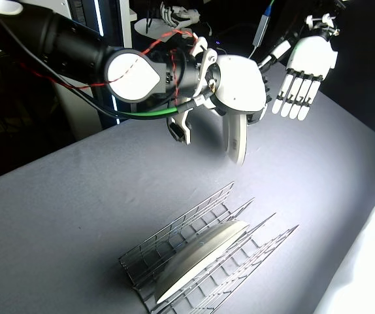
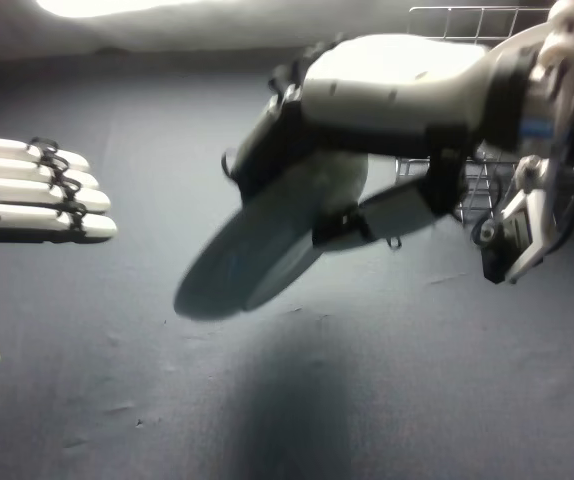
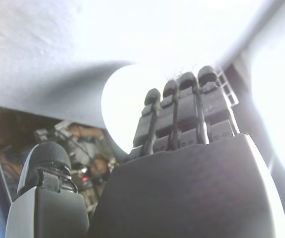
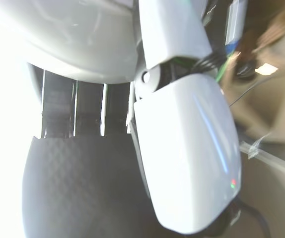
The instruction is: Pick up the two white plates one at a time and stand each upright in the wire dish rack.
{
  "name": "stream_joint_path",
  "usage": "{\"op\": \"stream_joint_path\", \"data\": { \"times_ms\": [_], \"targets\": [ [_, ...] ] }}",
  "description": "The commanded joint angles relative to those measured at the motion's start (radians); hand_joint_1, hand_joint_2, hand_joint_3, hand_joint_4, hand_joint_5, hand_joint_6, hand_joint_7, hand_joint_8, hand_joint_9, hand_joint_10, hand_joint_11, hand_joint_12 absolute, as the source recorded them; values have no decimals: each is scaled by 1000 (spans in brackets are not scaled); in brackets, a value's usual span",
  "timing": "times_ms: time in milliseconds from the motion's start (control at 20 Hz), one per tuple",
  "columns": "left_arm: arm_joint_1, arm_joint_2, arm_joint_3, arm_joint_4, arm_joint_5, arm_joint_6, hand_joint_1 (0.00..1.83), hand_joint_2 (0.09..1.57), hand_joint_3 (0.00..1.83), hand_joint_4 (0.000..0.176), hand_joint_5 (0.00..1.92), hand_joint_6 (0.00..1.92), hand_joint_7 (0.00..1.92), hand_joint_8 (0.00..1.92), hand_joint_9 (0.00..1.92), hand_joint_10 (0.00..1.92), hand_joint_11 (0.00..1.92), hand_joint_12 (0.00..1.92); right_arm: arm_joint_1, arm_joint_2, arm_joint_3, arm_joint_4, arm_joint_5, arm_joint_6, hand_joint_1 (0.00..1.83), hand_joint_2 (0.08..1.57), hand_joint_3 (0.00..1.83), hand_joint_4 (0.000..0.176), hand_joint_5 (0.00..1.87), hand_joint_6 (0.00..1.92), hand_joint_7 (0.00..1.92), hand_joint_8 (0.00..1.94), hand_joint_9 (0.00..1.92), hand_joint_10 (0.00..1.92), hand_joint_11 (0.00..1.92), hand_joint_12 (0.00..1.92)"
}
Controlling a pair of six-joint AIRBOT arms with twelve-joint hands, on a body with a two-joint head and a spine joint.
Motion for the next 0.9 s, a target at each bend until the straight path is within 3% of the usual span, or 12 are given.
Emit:
{"op": "stream_joint_path", "data": {
  "times_ms": [0,250,550,850],
  "targets": [
    [-11,7,8,-64,-42,-2,0,1075,2,0,14,0,1,0,0,0,0,0,27,10,-10,51,128,10,1495,1080,2,0,905,940,987,869,1011,952,949,1416],
    [-11,-2,19,-70,-40,-2,0,1079,3,0,29,4,11,2,0,0,0,0,93,59,-32,181,90,17,1494,1085,1,0,886,948,972,882,1016,962,943,1426],
    [11,-26,56,-57,-43,-2,0,1081,4,0,26,1,15,2,2,0,2,0,114,114,-32,403,77,23,1495,1077,0,0,911,903,994,855,1036,929,951,1417],
    [11,-31,58,-54,-43,-2,0,1076,1,0,33,5,17,6,11,4,10,4,113,153,-24,514,64,25,1497,1066,0,0,934,892,1029,786,1060,885,967,1390]
  ]
}}
